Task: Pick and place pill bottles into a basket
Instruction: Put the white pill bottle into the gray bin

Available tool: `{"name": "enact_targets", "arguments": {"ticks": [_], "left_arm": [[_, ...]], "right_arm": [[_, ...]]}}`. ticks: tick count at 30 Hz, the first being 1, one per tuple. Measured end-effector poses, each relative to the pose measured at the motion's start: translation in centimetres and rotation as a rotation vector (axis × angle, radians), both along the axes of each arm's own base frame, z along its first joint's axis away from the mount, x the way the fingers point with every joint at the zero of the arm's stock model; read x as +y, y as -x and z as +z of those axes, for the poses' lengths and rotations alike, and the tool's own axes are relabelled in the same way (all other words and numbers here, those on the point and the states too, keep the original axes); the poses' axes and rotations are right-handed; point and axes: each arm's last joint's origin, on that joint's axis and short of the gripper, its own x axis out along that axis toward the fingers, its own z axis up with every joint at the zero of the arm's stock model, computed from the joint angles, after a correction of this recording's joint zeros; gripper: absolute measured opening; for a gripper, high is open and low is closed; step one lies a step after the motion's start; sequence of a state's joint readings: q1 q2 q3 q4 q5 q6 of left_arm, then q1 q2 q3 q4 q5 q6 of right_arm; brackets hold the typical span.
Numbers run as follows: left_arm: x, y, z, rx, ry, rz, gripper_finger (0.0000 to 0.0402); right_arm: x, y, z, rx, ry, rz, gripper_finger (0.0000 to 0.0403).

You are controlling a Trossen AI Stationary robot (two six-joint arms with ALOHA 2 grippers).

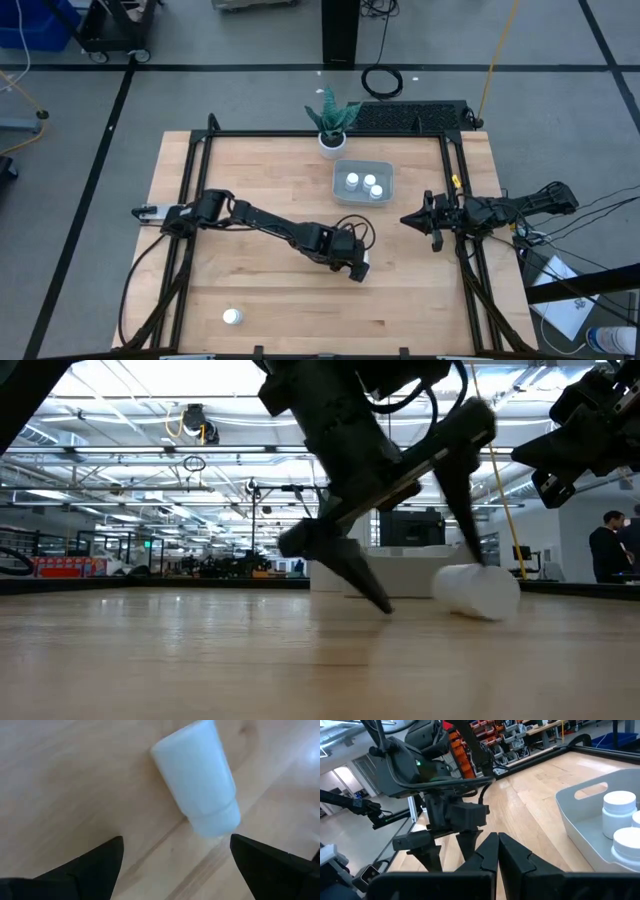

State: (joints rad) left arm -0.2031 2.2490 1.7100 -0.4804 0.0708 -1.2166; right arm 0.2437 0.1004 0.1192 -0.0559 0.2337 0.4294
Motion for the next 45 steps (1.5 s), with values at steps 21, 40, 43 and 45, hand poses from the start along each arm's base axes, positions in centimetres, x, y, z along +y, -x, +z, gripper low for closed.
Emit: {"name": "enact_targets", "arguments": {"ticks": [21,40,43,45], "left_arm": [[0.6,-0.3,0.4,-0.014,0.068,-0.017,0.0372],[-0.8,5.7,18.1,-0.579,-0.211,-0.198,0.0372],[-0.4,7.8,19.0,-0.607,-0.256,-0.214,0.0372],[0.0,9.3,19.3,-0.649,-0.275,-0.199,0.0372]], "right_arm": [[0.0,0.0,0.0,0.001,0.000,0.000,0.0004],[-0.2,-0.1,2.2,-0.232,-0.391,-0.057,0.0004],[-0.2,0.0,3.5,-0.363,-0.472,-0.050,0.0004],[-0.4,0.2,4.3,-0.446,-0.485,-0.071,0.0004]]}}
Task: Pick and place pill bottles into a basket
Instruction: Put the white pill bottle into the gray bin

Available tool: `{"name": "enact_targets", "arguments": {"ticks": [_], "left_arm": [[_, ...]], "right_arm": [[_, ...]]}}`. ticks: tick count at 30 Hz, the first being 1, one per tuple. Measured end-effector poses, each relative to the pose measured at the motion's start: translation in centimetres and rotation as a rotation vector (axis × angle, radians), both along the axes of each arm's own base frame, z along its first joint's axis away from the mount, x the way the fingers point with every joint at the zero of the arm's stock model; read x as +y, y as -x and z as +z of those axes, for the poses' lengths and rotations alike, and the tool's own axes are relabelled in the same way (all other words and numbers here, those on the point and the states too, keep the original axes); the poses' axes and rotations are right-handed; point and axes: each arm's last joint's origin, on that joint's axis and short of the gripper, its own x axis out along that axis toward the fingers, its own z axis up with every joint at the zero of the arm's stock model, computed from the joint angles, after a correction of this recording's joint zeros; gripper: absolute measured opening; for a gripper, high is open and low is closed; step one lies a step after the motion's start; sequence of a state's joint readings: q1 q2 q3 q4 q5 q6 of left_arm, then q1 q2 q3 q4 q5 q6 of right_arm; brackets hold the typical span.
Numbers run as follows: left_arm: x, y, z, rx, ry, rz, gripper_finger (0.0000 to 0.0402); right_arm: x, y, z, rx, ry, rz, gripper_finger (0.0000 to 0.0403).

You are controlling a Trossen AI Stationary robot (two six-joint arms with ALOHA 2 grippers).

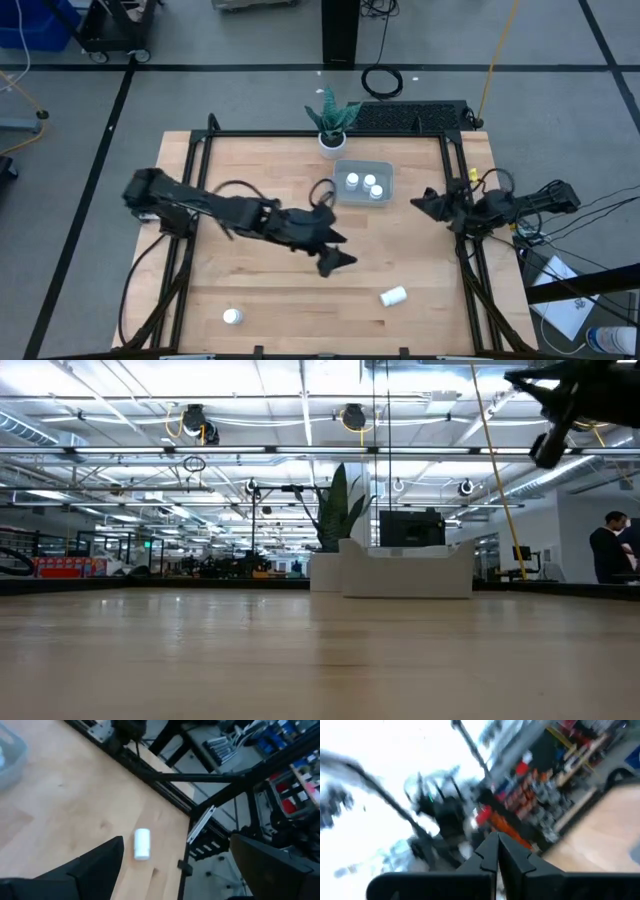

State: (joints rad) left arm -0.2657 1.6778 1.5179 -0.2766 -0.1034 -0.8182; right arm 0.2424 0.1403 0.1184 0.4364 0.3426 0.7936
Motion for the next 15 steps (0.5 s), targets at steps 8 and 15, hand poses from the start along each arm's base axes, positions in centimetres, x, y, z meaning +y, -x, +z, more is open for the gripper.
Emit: {"name": "enact_targets", "arguments": {"ticks": [8,15], "left_arm": [[1.3,7.2,-1.6,-0.278,-0.012,-0.001,0.0365],[2.7,15.1,-4.9,-0.399,-0.094,0.053,0.0336]], "right_arm": [[-0.3,0.0,0.9,-0.108,-0.169,-0.068,0.0002],[-0.2,-0.4,0.3,-0.027,-0.091,-0.082,0.0003]]}}
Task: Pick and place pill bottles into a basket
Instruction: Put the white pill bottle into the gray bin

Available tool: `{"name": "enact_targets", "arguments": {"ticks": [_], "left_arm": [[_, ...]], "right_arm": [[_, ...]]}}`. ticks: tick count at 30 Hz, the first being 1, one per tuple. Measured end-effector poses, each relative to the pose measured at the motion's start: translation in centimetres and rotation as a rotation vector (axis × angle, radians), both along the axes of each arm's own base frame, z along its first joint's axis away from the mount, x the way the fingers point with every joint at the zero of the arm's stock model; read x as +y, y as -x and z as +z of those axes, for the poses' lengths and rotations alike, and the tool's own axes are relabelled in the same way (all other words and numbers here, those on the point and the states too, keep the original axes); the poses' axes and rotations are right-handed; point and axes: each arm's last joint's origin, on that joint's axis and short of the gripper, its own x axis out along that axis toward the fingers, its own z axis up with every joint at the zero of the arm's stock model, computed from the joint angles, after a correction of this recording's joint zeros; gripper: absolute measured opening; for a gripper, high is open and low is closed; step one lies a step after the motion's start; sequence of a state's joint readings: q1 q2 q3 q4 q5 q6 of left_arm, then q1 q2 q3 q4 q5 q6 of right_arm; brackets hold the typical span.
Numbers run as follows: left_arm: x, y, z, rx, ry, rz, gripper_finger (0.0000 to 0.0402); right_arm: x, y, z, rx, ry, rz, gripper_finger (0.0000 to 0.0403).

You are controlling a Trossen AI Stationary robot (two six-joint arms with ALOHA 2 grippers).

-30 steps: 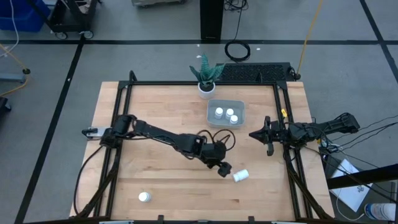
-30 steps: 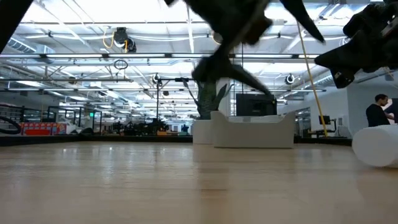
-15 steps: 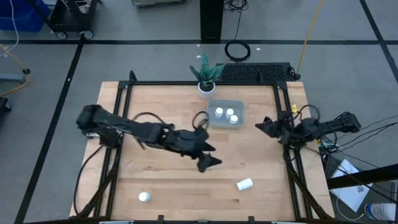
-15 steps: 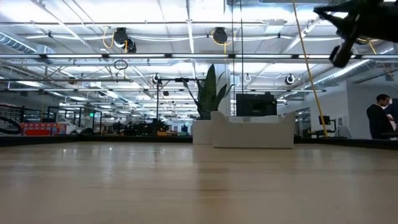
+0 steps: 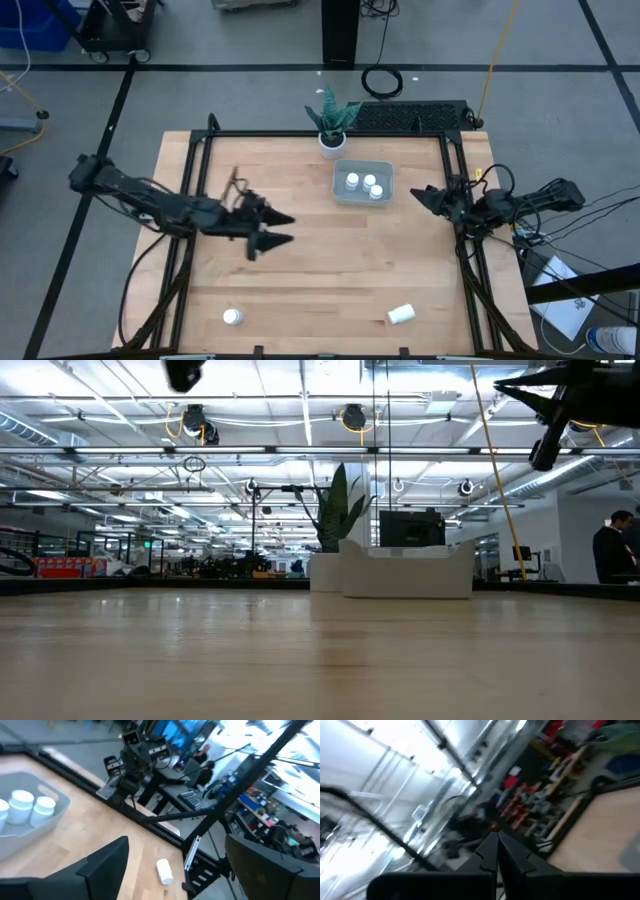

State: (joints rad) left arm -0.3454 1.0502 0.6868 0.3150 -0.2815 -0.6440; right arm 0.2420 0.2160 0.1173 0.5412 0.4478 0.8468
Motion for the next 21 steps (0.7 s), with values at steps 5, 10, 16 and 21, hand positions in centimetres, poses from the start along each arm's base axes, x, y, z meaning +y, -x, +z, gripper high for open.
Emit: {"name": "enact_targets", "arguments": {"ticks": [5,10,16,21], "left_arm": [[1.2,4.2,-2.3,-0.066,-0.023,-0.030,0.0310],[2.8,7.8,-5.6,-0.081,-0.030,0.055,0.0293],[3.7,10.3,-9.4,-0.088,-0.171,0.077,0.0288],[3.7,11.3,-9.6,-0.229,-0.379,0.016,0.0291]], "right_arm": [[0.1,0.2,0.8,-0.085,0.015,0.021,0.0001],[0.4,-0.2,1.2,-0.107,-0.003,0.104,0.0001],[1.0,-1.8,3.7,-0.019,0.086,0.152,0.0000],[2.2,-4.1,8.2,0.129,0.246,0.154,0.0000]]}}
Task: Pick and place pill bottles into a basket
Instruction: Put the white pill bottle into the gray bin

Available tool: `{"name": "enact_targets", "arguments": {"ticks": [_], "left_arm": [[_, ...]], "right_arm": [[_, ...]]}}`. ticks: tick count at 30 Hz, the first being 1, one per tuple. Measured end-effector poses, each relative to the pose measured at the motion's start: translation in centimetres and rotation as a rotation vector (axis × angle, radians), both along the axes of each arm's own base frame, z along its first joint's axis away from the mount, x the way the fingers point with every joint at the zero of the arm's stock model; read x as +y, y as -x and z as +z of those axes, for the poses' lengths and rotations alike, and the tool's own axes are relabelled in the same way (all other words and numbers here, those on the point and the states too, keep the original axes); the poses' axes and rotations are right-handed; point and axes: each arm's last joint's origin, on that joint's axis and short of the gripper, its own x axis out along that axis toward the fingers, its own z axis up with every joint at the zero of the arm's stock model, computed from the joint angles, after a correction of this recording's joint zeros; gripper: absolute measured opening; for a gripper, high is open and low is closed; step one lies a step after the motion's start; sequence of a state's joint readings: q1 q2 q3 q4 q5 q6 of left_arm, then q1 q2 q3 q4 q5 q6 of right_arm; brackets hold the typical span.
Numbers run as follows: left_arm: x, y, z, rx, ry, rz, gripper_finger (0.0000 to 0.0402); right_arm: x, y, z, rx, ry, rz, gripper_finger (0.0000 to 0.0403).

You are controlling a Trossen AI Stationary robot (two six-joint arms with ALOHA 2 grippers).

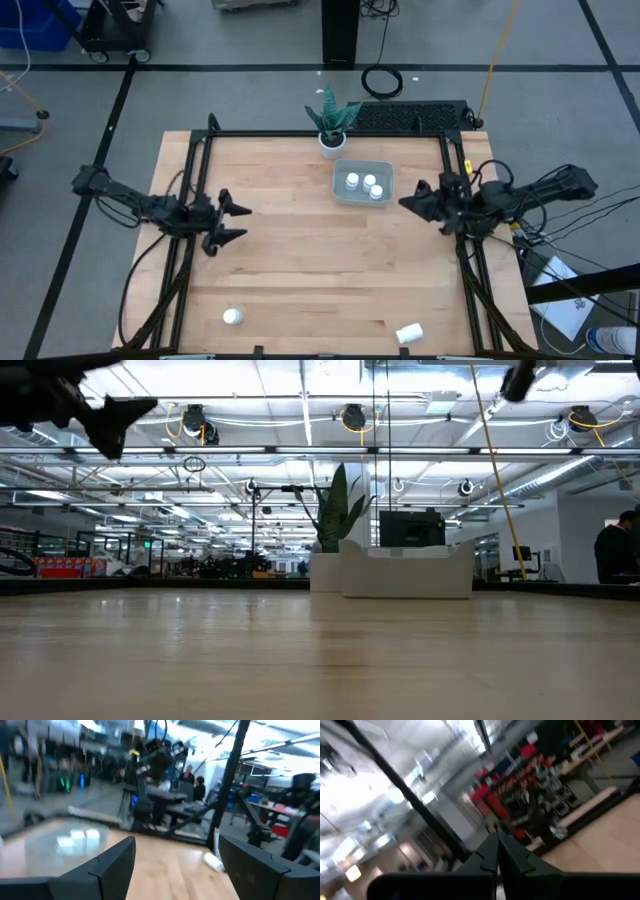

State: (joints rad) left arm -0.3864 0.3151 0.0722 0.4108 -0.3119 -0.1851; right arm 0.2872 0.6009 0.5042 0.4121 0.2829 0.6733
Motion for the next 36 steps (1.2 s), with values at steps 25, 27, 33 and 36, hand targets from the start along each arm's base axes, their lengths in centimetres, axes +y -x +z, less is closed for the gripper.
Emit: {"name": "enact_targets", "arguments": {"ticks": [25,27,33,36], "left_arm": [[0.0,0.4,-0.9,0.011,-0.207,0.039,0.0297],[0.0,0.4,-0.9,0.011,-0.195,0.037,0.0294],[0.0,0.4,-1.0,0.015,-0.181,0.034,0.0296],[0.0,0.4,-1.0,0.015,-0.180,0.034,0.0292]], "right_arm": [[6.4,-3.2,0.3,0.851,-0.233,0.586,0.0007],[7.5,-2.9,-0.1,0.896,-0.257,0.621,0.0008],[9.8,-2.4,-1.2,1.029,-0.312,0.690,0.0007],[10.3,-2.1,-2.4,1.171,-0.320,0.711,0.0007]]}}
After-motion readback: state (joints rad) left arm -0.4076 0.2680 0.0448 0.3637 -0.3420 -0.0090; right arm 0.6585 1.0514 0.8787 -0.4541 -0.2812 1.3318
